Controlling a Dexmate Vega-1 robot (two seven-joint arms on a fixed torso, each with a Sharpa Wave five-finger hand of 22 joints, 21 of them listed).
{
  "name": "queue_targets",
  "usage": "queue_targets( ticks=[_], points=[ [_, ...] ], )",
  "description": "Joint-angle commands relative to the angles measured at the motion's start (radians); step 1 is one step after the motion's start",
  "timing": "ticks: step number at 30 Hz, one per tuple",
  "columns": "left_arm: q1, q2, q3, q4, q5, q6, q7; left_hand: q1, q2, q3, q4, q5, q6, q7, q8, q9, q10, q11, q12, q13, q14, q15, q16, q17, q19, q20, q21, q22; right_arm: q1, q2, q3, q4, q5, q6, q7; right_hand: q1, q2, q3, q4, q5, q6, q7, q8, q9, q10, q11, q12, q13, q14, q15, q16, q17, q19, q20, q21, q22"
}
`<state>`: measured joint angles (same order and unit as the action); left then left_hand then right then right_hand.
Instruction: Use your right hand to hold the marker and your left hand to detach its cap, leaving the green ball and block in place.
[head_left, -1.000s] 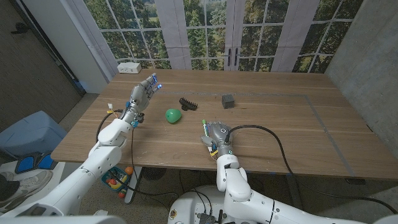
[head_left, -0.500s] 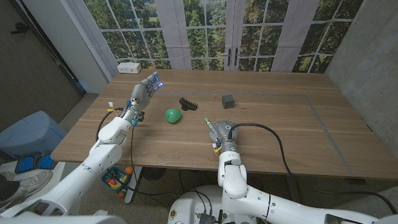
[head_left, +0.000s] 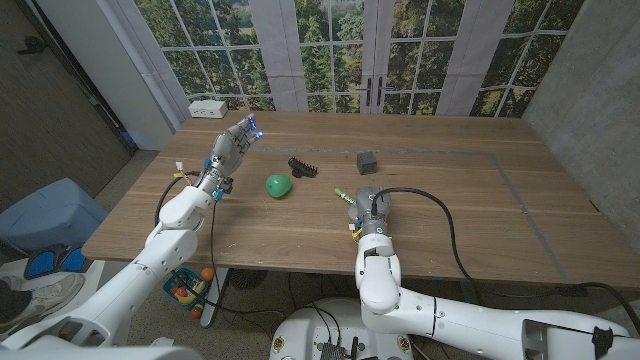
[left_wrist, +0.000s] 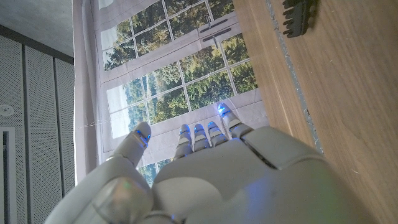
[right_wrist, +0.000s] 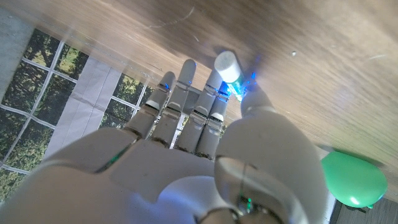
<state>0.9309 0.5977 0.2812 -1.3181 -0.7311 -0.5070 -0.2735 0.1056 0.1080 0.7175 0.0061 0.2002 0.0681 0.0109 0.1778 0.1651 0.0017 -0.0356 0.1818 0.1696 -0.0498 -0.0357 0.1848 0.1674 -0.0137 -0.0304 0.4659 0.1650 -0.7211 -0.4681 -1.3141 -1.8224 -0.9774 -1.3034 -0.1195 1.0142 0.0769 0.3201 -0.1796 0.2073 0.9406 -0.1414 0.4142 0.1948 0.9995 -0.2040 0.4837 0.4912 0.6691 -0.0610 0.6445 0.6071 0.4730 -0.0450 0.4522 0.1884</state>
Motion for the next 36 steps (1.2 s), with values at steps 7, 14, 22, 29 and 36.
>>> queue_targets(
  ticks=[7, 14, 22, 29, 36],
  points=[
    [-0.007, 0.001, 0.009, -0.013, 0.02, 0.01, 0.022, -0.005, 0.04, 0.001, -0.013, 0.007, 0.011, -0.003, 0.004, 0.005, 0.004, 0.0, 0.009, 0.004, 0.007, -0.016, -0.004, 0.001, 0.01, -0.029, -0.008, 0.005, -0.094, -0.048, 0.137, 0.015, 0.079, 0.187, -0.26, 0.092, 0.023, 0.026, 0.002, -0.011, 0.131, -0.048, 0.037, 0.001, 0.059, 0.001, -0.01, -0.026, 0.034, -0.166, 0.003, 0.018, 0.021, -0.035, 0.019, 0.003],
    [-0.013, 0.005, 0.014, -0.019, 0.034, 0.02, 0.036, 0.0, 0.027, -0.004, -0.032, 0.003, 0.011, -0.007, 0.003, 0.005, 0.006, -0.003, 0.009, 0.003, 0.012, -0.018, -0.004, -0.001, 0.019, -0.024, -0.012, 0.004, -0.165, -0.06, 0.248, 0.017, 0.128, 0.333, -0.43, 0.109, 0.024, 0.007, 0.023, -0.001, 0.118, -0.058, 0.026, 0.004, 0.049, 0.005, -0.018, -0.013, 0.103, -0.167, 0.035, 0.057, 0.07, -0.074, 0.055, 0.013],
    [-0.027, 0.009, 0.023, -0.022, 0.051, 0.032, 0.047, 0.012, 0.014, -0.008, -0.062, -0.004, 0.015, -0.014, 0.004, 0.005, 0.012, -0.01, 0.01, 0.003, 0.021, -0.02, -0.003, -0.002, 0.033, -0.025, -0.019, 0.004, -0.22, -0.078, 0.346, 0.018, 0.167, 0.505, -0.586, 0.119, 0.035, -0.003, 0.035, 0.015, 0.096, -0.062, 0.028, 0.03, 0.036, 0.007, -0.024, 0.008, 0.141, -0.168, 0.017, 0.073, 0.159, -0.081, 0.129, 0.034],
    [-0.05, 0.022, 0.04, -0.016, 0.082, 0.034, 0.034, 0.077, -0.013, -0.01, -0.176, -0.024, 0.043, -0.041, 0.007, 0.006, 0.058, -0.004, 0.017, 0.005, 0.133, 0.017, 0.014, 0.001, 0.126, 0.023, -0.036, 0.006, -0.236, -0.097, 0.392, 0.01, 0.155, 0.584, -0.631, 0.135, 0.04, -0.011, 0.036, 0.025, 0.084, -0.06, 0.037, 0.051, 0.03, 0.008, -0.024, 0.028, 0.207, -0.171, 0.025, 0.094, 0.19, -0.099, 0.17, 0.041],
    [-0.071, 0.057, 0.06, -0.025, 0.122, 0.028, -0.003, 0.186, -0.047, -0.01, -0.2, -0.027, 0.147, -0.098, 0.033, 0.009, 0.156, 0.005, 0.034, 0.009, 0.296, -0.006, 0.026, 0.004, 0.218, 0.074, -0.047, 0.012, -0.234, -0.116, 0.41, 0.011, 0.115, 0.619, -0.621, 0.14, 0.018, -0.032, 0.034, 0.029, 0.09, -0.061, 0.048, 0.064, 0.045, 0.005, -0.016, 0.046, 0.218, -0.168, 0.027, 0.124, 0.147, -0.109, 0.19, 0.064]
  ],
)
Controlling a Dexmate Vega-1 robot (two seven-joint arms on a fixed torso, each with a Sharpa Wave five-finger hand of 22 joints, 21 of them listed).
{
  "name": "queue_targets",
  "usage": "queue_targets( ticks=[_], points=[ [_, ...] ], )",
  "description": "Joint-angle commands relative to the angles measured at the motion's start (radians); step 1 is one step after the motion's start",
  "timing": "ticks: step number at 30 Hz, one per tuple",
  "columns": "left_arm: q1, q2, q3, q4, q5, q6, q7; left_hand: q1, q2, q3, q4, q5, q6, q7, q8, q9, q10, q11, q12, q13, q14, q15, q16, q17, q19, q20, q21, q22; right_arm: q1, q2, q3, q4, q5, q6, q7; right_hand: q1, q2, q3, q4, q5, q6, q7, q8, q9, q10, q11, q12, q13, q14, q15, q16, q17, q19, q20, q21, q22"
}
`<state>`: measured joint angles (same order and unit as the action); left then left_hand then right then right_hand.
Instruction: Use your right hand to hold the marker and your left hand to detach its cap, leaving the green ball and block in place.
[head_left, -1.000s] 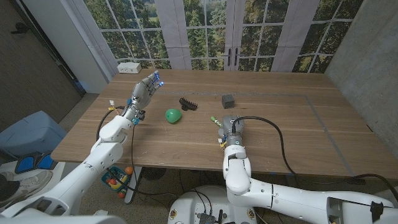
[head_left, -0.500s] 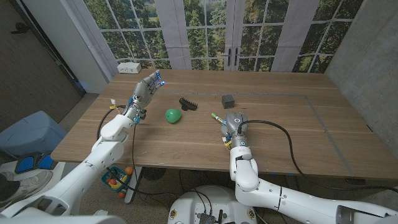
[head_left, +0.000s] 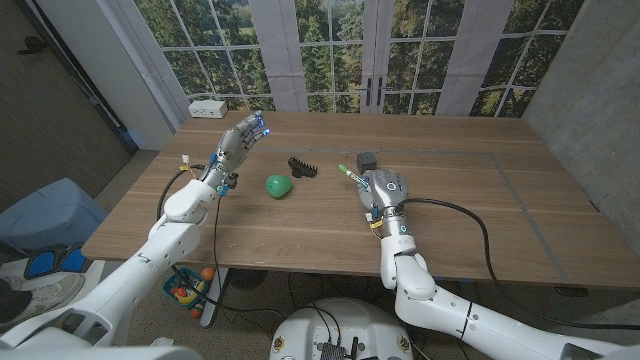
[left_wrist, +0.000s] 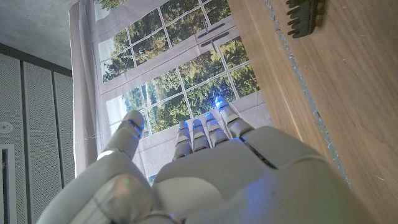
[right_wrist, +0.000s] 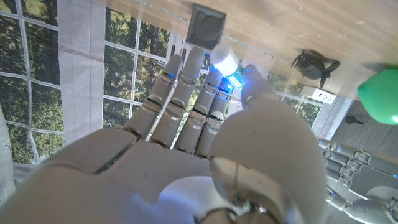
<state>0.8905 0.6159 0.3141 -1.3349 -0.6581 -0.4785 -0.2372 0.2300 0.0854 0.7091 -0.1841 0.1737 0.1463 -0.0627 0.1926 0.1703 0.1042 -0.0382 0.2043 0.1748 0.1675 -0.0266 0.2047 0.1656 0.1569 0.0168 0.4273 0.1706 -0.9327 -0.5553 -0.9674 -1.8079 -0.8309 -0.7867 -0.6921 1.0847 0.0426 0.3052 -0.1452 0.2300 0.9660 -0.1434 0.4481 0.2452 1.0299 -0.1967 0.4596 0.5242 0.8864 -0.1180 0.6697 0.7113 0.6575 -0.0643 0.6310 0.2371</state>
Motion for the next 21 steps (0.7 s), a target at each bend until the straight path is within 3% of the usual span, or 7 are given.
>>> queue_targets(
  ticks=[1, 6, 9, 14, 21],
  points=[
    [-0.031, 0.045, 0.029, -0.016, 0.062, 0.001, -0.033, 0.08, -0.031, -0.001, -0.011, 0.001, 0.078, -0.032, 0.019, 0.005, 0.069, 0.007, 0.014, 0.004, 0.099, -0.016, 0.008, 0.006, 0.056, 0.031, -0.009, 0.007, -0.021, -0.031, 0.065, -0.004, -0.037, 0.108, -0.045, 0.071, 0.052, -0.019, 0.0, 0.007, 0.065, -0.059, 0.015, 0.015, 0.017, -0.002, 0.009, 0.015, -0.001, -0.112, 0.002, 0.024, -0.042, -0.092, 0.015, 0.019],
    [-0.022, 0.067, 0.03, -0.055, 0.104, 0.014, 0.012, 0.153, -0.071, -0.022, -0.005, -0.002, 0.123, -0.04, 0.017, 0.008, 0.179, 0.012, 0.036, 0.01, 0.22, -0.033, 0.029, 0.013, 0.088, 0.045, -0.016, 0.014, -0.011, -0.039, 0.072, -0.002, -0.066, 0.127, -0.021, 0.08, 0.047, -0.027, 0.0, 0.014, 0.07, -0.059, 0.017, 0.015, 0.022, -0.003, 0.01, 0.027, -0.024, -0.113, -0.011, 0.047, -0.069, -0.106, 0.028, 0.028],
    [-0.02, 0.085, 0.035, -0.078, 0.126, 0.038, 0.029, 0.185, -0.08, -0.046, 0.001, -0.003, 0.138, -0.015, 0.015, 0.012, 0.238, 0.004, 0.046, 0.016, 0.304, -0.062, 0.058, 0.027, 0.125, 0.039, -0.007, 0.02, -0.006, -0.044, 0.075, -0.003, -0.081, 0.135, 0.0, 0.083, 0.048, -0.03, 0.002, 0.018, 0.073, -0.058, 0.018, 0.015, 0.022, -0.003, 0.01, 0.032, -0.035, -0.114, -0.018, 0.056, -0.081, -0.108, 0.034, 0.031],
    [-0.027, 0.113, 0.046, -0.102, 0.154, 0.067, 0.028, 0.217, -0.085, -0.063, -0.002, -0.004, 0.177, -0.03, 0.026, 0.014, 0.266, 0.0, 0.05, 0.022, 0.333, -0.081, 0.078, 0.043, 0.165, 0.025, 0.008, 0.025, -0.002, -0.051, 0.083, 0.002, -0.103, 0.165, -0.002, 0.086, 0.048, -0.035, 0.004, 0.022, 0.075, -0.058, 0.019, 0.016, 0.022, -0.003, 0.009, 0.038, -0.045, -0.113, -0.026, 0.067, -0.091, -0.111, 0.042, 0.034],
    [-0.059, 0.153, 0.065, -0.122, 0.176, 0.104, -0.016, 0.245, -0.124, -0.09, -0.007, -0.005, 0.205, -0.044, 0.035, 0.016, 0.296, -0.009, 0.056, 0.026, 0.353, -0.099, 0.093, 0.054, 0.193, 0.014, 0.02, 0.03, 0.003, -0.057, 0.095, 0.001, -0.131, 0.196, 0.007, 0.09, 0.05, -0.043, 0.009, 0.03, 0.076, -0.059, 0.02, 0.016, 0.024, -0.003, 0.007, 0.048, -0.057, -0.114, -0.037, 0.087, -0.105, -0.113, 0.057, 0.037]
  ],
)
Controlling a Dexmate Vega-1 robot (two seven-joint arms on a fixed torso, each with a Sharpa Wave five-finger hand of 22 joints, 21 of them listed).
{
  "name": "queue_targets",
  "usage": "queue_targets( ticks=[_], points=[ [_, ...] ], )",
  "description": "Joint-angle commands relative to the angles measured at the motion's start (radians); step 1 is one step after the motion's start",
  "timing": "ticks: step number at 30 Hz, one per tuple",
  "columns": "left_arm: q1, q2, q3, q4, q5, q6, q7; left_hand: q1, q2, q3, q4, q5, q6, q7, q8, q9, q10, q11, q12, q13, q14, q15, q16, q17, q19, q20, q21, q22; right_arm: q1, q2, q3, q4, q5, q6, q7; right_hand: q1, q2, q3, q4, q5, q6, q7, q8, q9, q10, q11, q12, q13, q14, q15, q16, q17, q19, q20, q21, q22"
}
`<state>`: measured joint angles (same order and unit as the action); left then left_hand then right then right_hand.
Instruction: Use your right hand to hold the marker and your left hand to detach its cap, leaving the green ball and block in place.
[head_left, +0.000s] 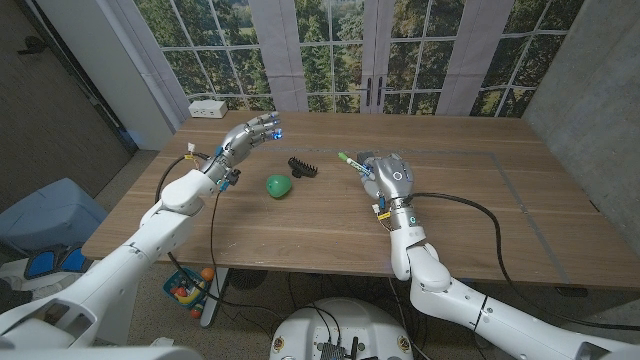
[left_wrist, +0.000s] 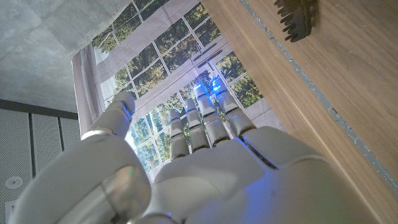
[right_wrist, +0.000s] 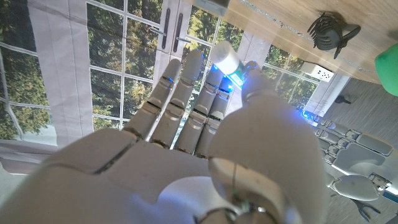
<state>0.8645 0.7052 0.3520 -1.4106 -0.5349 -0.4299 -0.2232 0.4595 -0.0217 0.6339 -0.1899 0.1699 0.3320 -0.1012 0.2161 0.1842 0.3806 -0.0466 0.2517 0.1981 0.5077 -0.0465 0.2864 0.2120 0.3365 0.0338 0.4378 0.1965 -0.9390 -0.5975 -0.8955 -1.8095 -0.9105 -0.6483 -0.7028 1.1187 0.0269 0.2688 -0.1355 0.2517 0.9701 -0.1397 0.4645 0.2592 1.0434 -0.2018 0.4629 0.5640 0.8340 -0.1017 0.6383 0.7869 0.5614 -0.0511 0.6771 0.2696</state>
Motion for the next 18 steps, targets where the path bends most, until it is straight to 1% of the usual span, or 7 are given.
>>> queue_targets(
  ticks=[1, 5, 7, 10, 12, 15, 18],
  points=[
    [-0.035, 0.066, 0.028, -0.049, 0.056, 0.057, -0.031, 0.018, -0.022, -0.019, -0.001, 0.0, 0.025, -0.007, 0.014, 0.003, 0.025, -0.001, 0.01, 0.004, 0.014, -0.078, 0.013, 0.009, 0.015, -0.003, 0.011, 0.004, 0.01, -0.016, 0.025, 0.003, -0.053, 0.065, 0.015, 0.056, 0.066, -0.007, 0.0, 0.009, 0.072, -0.062, 0.003, 0.002, 0.011, 0.002, 0.003, 0.009, -0.006, -0.129, -0.007, 0.013, -0.011, -0.126, 0.012, 0.005],
    [-0.044, 0.07, 0.036, -0.057, 0.07, 0.058, -0.034, 0.035, -0.033, -0.037, 0.007, 0.003, 0.055, -0.019, 0.023, 0.004, 0.058, -0.002, 0.021, 0.011, 0.04, -0.088, 0.033, 0.022, 0.04, -0.01, 0.023, 0.008, 0.01, -0.02, 0.03, -0.003, -0.07, 0.08, 0.02, 0.057, 0.066, -0.01, 0.001, 0.011, 0.072, -0.062, 0.003, 0.002, 0.011, 0.002, 0.003, 0.012, -0.008, -0.129, -0.01, 0.019, -0.014, -0.126, 0.018, 0.005],
    [-0.048, 0.072, 0.04, -0.061, 0.08, 0.059, -0.033, 0.046, -0.032, -0.045, 0.01, 0.005, 0.058, -0.018, 0.023, 0.004, 0.065, -0.003, 0.024, 0.015, 0.056, -0.092, 0.048, 0.033, 0.061, -0.024, 0.033, 0.012, 0.011, -0.02, 0.032, -0.006, -0.079, 0.083, 0.024, 0.057, 0.067, -0.012, 0.002, 0.012, 0.072, -0.062, 0.003, 0.002, 0.011, 0.002, 0.002, 0.015, -0.007, -0.13, -0.011, 0.025, -0.016, -0.126, 0.021, 0.006],
    [-0.051, 0.082, 0.042, -0.077, 0.115, 0.064, -0.008, 0.069, -0.038, -0.064, 0.01, 0.007, 0.059, -0.022, 0.022, 0.004, 0.071, -0.004, 0.025, 0.022, 0.082, -0.098, 0.079, 0.061, 0.093, -0.036, 0.055, 0.024, 0.012, -0.018, 0.037, -0.012, -0.091, 0.08, 0.041, 0.058, 0.066, -0.015, 0.003, 0.014, 0.073, -0.062, 0.003, 0.001, 0.013, 0.002, 0.002, 0.017, -0.008, -0.129, -0.013, 0.03, -0.021, -0.128, 0.024, 0.006],
    [-0.053, 0.086, 0.042, -0.084, 0.124, 0.065, -0.003, 0.076, -0.045, -0.074, 0.01, 0.008, 0.06, -0.032, 0.023, 0.004, 0.073, -0.011, 0.025, 0.025, 0.082, -0.101, 0.09, 0.074, 0.096, -0.038, 0.061, 0.029, 0.013, -0.017, 0.038, -0.014, -0.099, 0.085, 0.043, 0.058, 0.066, -0.019, 0.005, 0.016, 0.074, -0.063, 0.004, 0.002, 0.014, 0.002, 0.001, 0.022, -0.012, -0.129, -0.018, 0.039, -0.032, -0.128, 0.029, 0.006],
    [-0.058, 0.091, 0.045, -0.094, 0.142, 0.068, 0.003, 0.086, -0.061, -0.088, 0.009, 0.012, 0.073, -0.04, 0.028, 0.004, 0.079, -0.017, 0.026, 0.029, 0.076, -0.101, 0.1, 0.088, 0.097, -0.037, 0.066, 0.035, 0.015, -0.017, 0.04, -0.016, -0.107, 0.098, 0.044, 0.06, 0.068, -0.022, 0.006, 0.018, 0.074, -0.062, 0.003, 0.001, 0.014, 0.002, 0.0, 0.026, -0.015, -0.13, -0.023, 0.046, -0.035, -0.128, 0.036, 0.006],
    [-0.061, 0.092, 0.05, -0.104, 0.159, 0.072, 0.012, 0.095, -0.074, -0.099, 0.01, 0.017, 0.085, -0.046, 0.031, 0.004, 0.078, -0.017, 0.025, 0.031, 0.065, -0.104, 0.105, 0.099, 0.096, -0.038, 0.071, 0.04, 0.017, -0.018, 0.043, -0.017, -0.115, 0.107, 0.047, 0.06, 0.069, -0.026, 0.009, 0.02, 0.073, -0.062, 0.002, 0.0, 0.014, 0.002, -0.001, 0.03, -0.018, -0.13, -0.029, 0.055, -0.04, -0.129, 0.043, 0.006]
  ],
)
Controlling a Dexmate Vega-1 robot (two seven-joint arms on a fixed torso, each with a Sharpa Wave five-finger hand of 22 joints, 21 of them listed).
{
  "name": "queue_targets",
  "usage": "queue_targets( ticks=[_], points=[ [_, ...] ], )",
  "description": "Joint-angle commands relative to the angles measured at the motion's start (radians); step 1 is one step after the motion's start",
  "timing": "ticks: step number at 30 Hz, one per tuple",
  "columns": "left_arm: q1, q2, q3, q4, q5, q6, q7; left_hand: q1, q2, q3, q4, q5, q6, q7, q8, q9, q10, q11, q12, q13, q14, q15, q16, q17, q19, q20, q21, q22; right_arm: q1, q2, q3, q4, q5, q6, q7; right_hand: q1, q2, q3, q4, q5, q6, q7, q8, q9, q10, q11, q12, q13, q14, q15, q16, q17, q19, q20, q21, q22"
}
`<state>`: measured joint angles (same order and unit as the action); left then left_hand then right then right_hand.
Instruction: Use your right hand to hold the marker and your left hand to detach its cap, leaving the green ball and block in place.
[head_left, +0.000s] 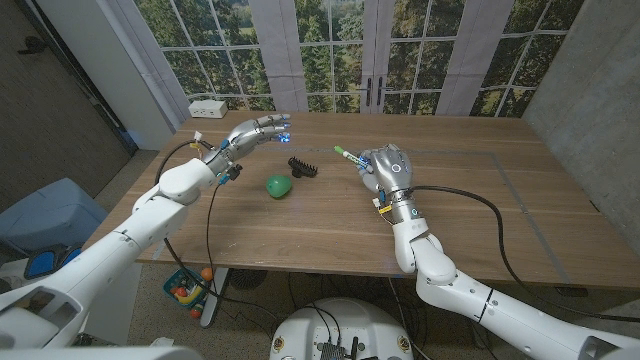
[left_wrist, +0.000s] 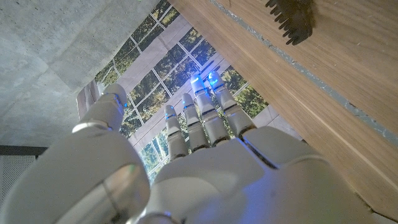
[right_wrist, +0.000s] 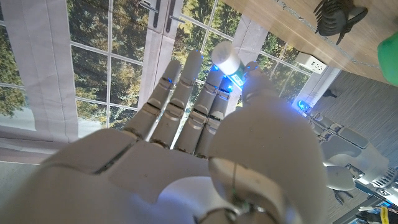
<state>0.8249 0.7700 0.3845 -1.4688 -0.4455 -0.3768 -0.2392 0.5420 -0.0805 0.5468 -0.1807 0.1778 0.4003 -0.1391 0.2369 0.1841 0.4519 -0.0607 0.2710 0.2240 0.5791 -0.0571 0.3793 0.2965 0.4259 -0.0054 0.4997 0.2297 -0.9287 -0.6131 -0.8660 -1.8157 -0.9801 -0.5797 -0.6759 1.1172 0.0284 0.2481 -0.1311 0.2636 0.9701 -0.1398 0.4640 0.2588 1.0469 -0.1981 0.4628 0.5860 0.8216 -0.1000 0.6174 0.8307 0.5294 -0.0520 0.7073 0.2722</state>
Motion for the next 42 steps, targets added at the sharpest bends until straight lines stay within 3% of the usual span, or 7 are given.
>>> queue_targets(
  ticks=[1, 10, 16, 21, 28, 33, 42],
  points=[
    [-0.022, 0.028, 0.019, -0.049, 0.074, 0.02, 0.029, 0.015, -0.019, -0.015, 0.0, 0.01, 0.019, -0.009, 0.011, 0.005, 0.008, -0.003, 0.006, 0.006, -0.008, -0.091, 0.013, 0.017, 0.007, 0.002, 0.01, 0.008, 0.006, -0.004, 0.015, -0.013, -0.048, 0.042, 0.02, 0.062, 0.068, -0.005, 0.004, 0.009, 0.074, -0.062, 0.003, 0.0, 0.011, -0.002, -0.002, 0.009, -0.006, -0.132, -0.009, 0.012, -0.009, -0.129, 0.014, 0.003],
    [-0.022, 0.037, 0.026, -0.078, 0.101, 0.031, 0.04, 0.042, -0.039, -0.032, 0.001, 0.024, 0.022, -0.011, 0.006, 0.005, 0.008, -0.009, 0.006, 0.009, -0.026, -0.091, 0.017, 0.032, 0.012, 0.0, 0.021, 0.016, 0.009, -0.008, 0.018, -0.028, -0.082, 0.066, 0.035, 0.066, 0.07, -0.013, 0.007, 0.015, 0.075, -0.062, 0.005, 0.002, 0.011, -0.002, -0.005, 0.019, -0.007, -0.132, -0.021, 0.033, -0.02, -0.13, 0.031, 0.001],
    [-0.021, 0.041, 0.029, -0.096, 0.124, 0.032, 0.05, 0.075, -0.063, -0.053, 0.009, 0.038, 0.051, 0.002, 0.004, 0.006, 0.039, 0.007, 0.014, 0.006, 0.016, -0.111, 0.025, 0.025, 0.067, -0.033, 0.066, 0.039, 0.016, -0.008, 0.019, -0.03, -0.103, 0.087, 0.043, 0.069, 0.072, -0.019, 0.009, 0.019, 0.074, -0.062, 0.005, 0.002, 0.013, -0.002, -0.008, 0.027, -0.006, -0.132, -0.03, 0.047, -0.026, -0.13, 0.044, -0.001],
    [-0.028, 0.051, 0.037, -0.105, 0.12, 0.04, 0.022, 0.083, -0.07, -0.06, 0.012, 0.042, 0.049, 0.004, -0.001, 0.006, 0.046, 0.007, 0.013, 0.004, 0.035, -0.12, 0.019, 0.01, 0.081, -0.037, 0.085, 0.053, 0.03, 0.002, 0.012, -0.024, -0.13, 0.089, 0.067, 0.07, 0.073, -0.021, 0.01, 0.02, 0.075, -0.062, 0.005, 0.001, 0.014, -0.002, -0.008, 0.03, -0.006, -0.132, -0.033, 0.052, -0.031, -0.129, 0.048, -0.002],
    [-0.033, 0.045, 0.041, -0.099, 0.11, 0.031, 0.006, 0.111, -0.051, -0.053, 0.016, 0.052, 0.063, 0.006, -0.002, 0.007, 0.06, 0.005, 0.013, 0.001, 0.047, -0.111, 0.011, -0.004, 0.066, -0.019, 0.097, 0.07, 0.044, 0.013, 0.003, -0.009, -0.146, 0.108, 0.076, 0.07, 0.073, -0.029, 0.013, 0.023, 0.074, -0.062, 0.006, 0.002, 0.016, -0.003, -0.011, 0.038, -0.003, -0.131, -0.043, 0.066, -0.042, -0.129, 0.06, -0.006],
    [-0.038, 0.04, 0.046, -0.092, 0.103, 0.028, -0.007, 0.128, -0.05, -0.057, 0.017, 0.056, 0.094, 0.013, 0.002, 0.008, 0.09, 0.007, 0.019, -0.003, 0.044, -0.11, -0.007, -0.024, 0.073, -0.028, 0.119, 0.086, 0.051, 0.013, 0.004, -0.01, -0.155, 0.12, 0.074, 0.072, 0.074, -0.033, 0.014, 0.026, 0.073, -0.062, 0.004, 0.0, 0.016, -0.002, -0.014, 0.044, -0.001, -0.131, -0.051, 0.075, -0.047, -0.128, 0.069, -0.009],
    [-0.048, 0.036, 0.052, -0.085, 0.104, 0.023, -0.019, 0.152, -0.035, -0.055, 0.024, 0.061, 0.156, 0.024, 0.015, 0.01, 0.139, -0.014, 0.025, -0.009, 0.084, -0.122, -0.019, -0.061, 0.078, -0.039, 0.137, 0.091, 0.055, 0.016, 0.007, -0.006, -0.16, 0.15, 0.046, 0.076, 0.078, -0.041, 0.017, 0.03, 0.075, -0.063, 0.007, 0.001, 0.02, -0.002, -0.018, 0.055, 0.005, -0.132, -0.066, 0.095, -0.054, -0.129, 0.089, -0.017]
  ],
)
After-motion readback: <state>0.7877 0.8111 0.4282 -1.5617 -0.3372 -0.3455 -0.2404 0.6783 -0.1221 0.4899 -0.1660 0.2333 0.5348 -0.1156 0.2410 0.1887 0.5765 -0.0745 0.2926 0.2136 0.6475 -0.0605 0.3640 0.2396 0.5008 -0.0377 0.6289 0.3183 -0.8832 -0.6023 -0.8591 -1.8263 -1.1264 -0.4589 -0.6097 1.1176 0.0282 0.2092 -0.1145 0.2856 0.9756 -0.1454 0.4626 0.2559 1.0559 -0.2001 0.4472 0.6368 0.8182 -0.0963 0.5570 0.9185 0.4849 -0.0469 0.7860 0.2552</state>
